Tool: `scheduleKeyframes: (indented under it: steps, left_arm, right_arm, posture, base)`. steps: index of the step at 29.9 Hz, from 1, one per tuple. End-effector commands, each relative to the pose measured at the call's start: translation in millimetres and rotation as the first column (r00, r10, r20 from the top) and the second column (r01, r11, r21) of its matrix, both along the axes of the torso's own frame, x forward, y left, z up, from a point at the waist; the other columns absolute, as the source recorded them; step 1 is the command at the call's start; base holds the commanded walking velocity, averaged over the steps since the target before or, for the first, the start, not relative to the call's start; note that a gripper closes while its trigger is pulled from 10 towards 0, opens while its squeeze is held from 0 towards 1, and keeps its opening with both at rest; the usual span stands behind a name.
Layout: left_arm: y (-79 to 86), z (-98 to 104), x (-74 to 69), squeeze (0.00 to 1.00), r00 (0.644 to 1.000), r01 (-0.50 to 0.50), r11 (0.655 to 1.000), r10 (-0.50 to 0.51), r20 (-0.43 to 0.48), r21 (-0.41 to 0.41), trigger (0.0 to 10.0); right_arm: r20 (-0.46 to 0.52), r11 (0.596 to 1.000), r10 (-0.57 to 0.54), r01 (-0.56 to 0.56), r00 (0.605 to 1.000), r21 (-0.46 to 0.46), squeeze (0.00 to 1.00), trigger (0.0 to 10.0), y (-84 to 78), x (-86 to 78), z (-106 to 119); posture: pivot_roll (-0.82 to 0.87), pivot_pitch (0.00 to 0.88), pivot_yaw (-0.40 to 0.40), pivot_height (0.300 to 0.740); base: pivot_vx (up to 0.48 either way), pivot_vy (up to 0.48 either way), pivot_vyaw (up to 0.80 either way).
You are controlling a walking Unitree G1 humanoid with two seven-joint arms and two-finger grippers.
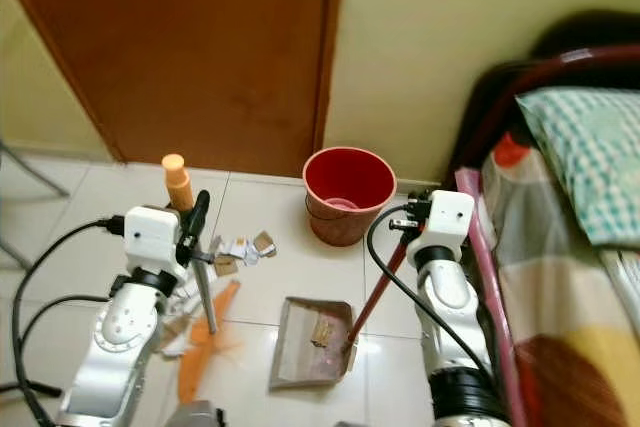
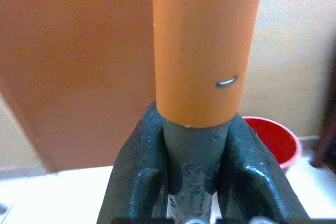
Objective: Sweep floor
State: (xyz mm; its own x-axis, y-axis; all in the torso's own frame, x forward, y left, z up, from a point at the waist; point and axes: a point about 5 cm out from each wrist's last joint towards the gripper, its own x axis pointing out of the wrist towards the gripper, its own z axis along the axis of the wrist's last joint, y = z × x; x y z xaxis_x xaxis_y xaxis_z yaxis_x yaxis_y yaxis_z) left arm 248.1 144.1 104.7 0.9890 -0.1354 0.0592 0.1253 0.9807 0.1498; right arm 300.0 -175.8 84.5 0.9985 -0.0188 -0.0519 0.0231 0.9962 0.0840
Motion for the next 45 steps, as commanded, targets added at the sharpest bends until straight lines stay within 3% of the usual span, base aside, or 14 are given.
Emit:
scheduleKeyframes:
  steps: [1, 14, 26, 31, 38, 45]
  left_arm:
    - [-4.3, 7, 1.0, 0.00, 0.999, 0.012, 1.000, -0.012, 0.031, 0.002, 10.0]
    - [-2.2, 14, 1.0, 0.00, 0.999, 0.001, 1.000, -0.001, 0.044, -0.012, 10.0]
    - [3.2, 3, -6.0, 0.00, 1.000, -0.008, 1.000, 0.008, 0.001, -0.008, 10.0]
    - [9.8, -3, -8.6, 0.00, 0.999, -0.041, 0.999, 0.042, -0.019, 0.010, 10.0]
    - [31.9, -19, -13.2, 0.00, 0.979, -0.183, 0.981, 0.187, -0.078, 0.058, 10.0]
    - [32.0, -21, -13.3, 0.00, 0.976, -0.198, 0.979, 0.201, -0.086, 0.048, 10.0]
  right_arm:
    - [0.011, 0.999, -0.031, 0.031, 0.999, -0.009, 0.00, 10.0, -9.6, -2.7, 2]
    - [0.014, 1.000, -0.020, 0.020, 1.000, -0.018, 0.00, 10.0, -8.6, -4.1, 4]
    - [0.039, 0.999, -0.036, 0.036, 0.999, 0.000, 0.00, 10.0, -11.7, -6.0, 11]
    - [0.090, 0.999, -0.019, 0.016, 0.996, 0.039, 0.00, 10.0, -8.5, -2.1, 29]
    - [0.171, 0.990, 0.053, -0.074, 0.984, 0.119, 0.00, 10.0, 0.5, 12.8, 69]
    - [0.255, 0.966, 0.151, -0.198, 0.955, 0.168, 0.00, 10.0, 19.6, 26.9, 109]
  posture:
    - [0.05, 0.088, -0.079, 0.740]
    - [0.04, 0.120, -0.079, 0.740]
    - [0.04, 0.088, -0.064, 0.740]
    - [0.04, 0.080, -0.060, 0.740]
    - [0.03, 0.073, -0.056, 0.740]
    - [0.03, 0.072, -0.064, 0.740]
  base:
    - [0.322, -0.281, 0.00]
    - [0.160, -0.128, 0.00]
    - [0.000, 0.000, 0.00]
    - [0.000, 0.000, 0.00]
    - [0.000, 0.000, 0.00]
    - [0.000, 0.000, 0.00]
